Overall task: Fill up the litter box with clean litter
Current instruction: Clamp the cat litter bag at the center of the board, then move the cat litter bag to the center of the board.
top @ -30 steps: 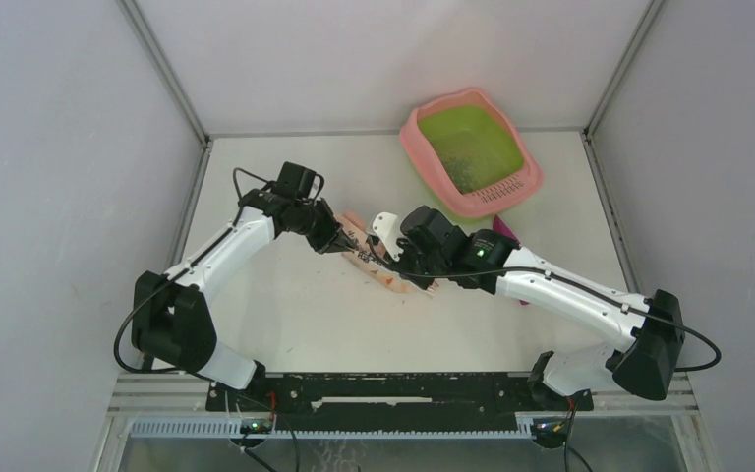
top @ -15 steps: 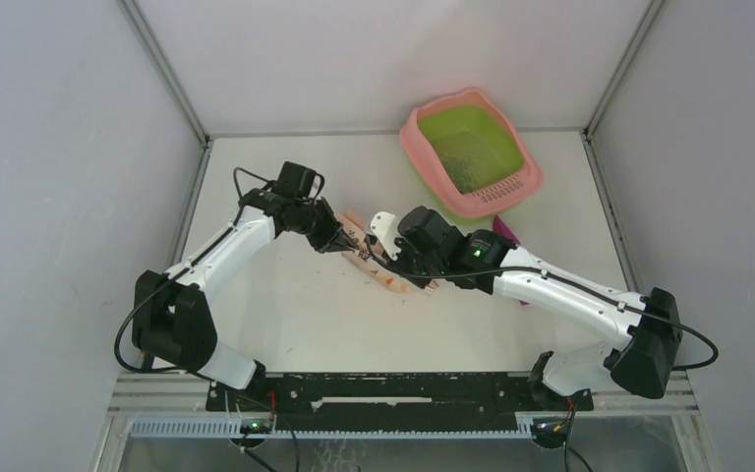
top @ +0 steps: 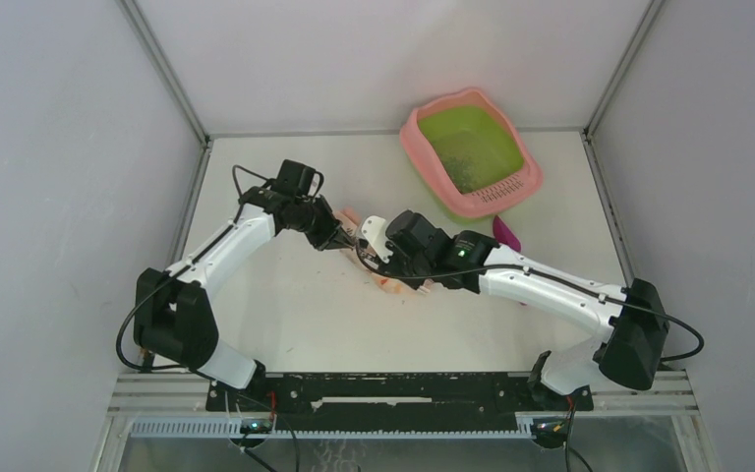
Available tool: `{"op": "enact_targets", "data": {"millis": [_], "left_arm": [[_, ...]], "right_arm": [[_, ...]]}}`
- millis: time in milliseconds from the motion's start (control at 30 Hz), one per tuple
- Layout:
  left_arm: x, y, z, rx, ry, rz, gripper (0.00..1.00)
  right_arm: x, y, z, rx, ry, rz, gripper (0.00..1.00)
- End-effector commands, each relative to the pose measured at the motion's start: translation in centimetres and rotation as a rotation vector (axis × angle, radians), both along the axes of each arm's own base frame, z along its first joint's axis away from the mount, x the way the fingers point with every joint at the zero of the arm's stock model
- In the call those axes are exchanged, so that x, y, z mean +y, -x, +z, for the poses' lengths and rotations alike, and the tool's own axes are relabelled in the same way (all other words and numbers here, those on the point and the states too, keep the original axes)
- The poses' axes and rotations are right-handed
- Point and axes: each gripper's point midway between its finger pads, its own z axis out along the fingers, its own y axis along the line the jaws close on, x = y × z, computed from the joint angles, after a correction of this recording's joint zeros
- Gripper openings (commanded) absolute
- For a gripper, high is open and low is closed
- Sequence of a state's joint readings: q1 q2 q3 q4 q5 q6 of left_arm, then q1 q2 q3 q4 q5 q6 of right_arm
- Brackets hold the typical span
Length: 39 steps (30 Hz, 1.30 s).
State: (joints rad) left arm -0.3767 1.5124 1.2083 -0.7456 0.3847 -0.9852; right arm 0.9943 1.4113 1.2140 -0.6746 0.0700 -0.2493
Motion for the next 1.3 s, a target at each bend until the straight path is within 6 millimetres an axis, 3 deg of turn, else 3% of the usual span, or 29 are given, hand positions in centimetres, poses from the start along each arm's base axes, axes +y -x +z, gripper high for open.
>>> {"op": "enact_targets", "data": {"millis": [0, 233, 267, 333, 400, 700, 900, 1100, 1267], "left_arm": [[-1.8, -1.6, 4.9, -0.126, 0.112, -0.046, 0.0], [-1.4, -2.0, 4.9, -0.133, 0.118, -0.036, 0.0], [-1.3, -2.2, 4.9, -0.136, 0.124, -0.031, 0.01], [-1.0, -2.6, 5.0, -0.144, 0.13, -0.018, 0.04], [-0.7, -2.8, 5.1, -0.152, 0.136, -0.01, 0.04], [0.5, -4.6, 6.5, -0.21, 0.152, 0.023, 0.03], [1.4, -7.5, 9.2, -0.323, 0.19, 0.088, 0.04], [0.8, -10.9, 13.7, -0.447, 0.227, 0.054, 0.05], [-0.5, -13.2, 13.8, -0.452, 0.269, -0.003, 0.04]], "right_arm": [[0.1, -1.1, 0.2, -0.042, 0.033, -0.028, 0.28], [0.2, -1.1, 2.1, -0.066, -0.023, -0.044, 0.49], [0.3, -1.1, 2.8, -0.071, -0.045, -0.048, 0.55], [0.3, -0.8, 4.2, -0.076, -0.097, -0.039, 0.82], [0.1, -0.9, 5.2, -0.088, -0.124, -0.046, 0.98], [-2.0, -2.2, 9.2, -0.131, -0.246, -0.16, 0.99], [-6.5, -3.6, 12.4, -0.165, -0.373, -0.362, 0.99], [-10.2, -4.9, 12.0, -0.13, -0.453, -0.513, 0.99], [-12.0, -5.9, 10.4, -0.098, -0.457, -0.621, 0.99]]}}
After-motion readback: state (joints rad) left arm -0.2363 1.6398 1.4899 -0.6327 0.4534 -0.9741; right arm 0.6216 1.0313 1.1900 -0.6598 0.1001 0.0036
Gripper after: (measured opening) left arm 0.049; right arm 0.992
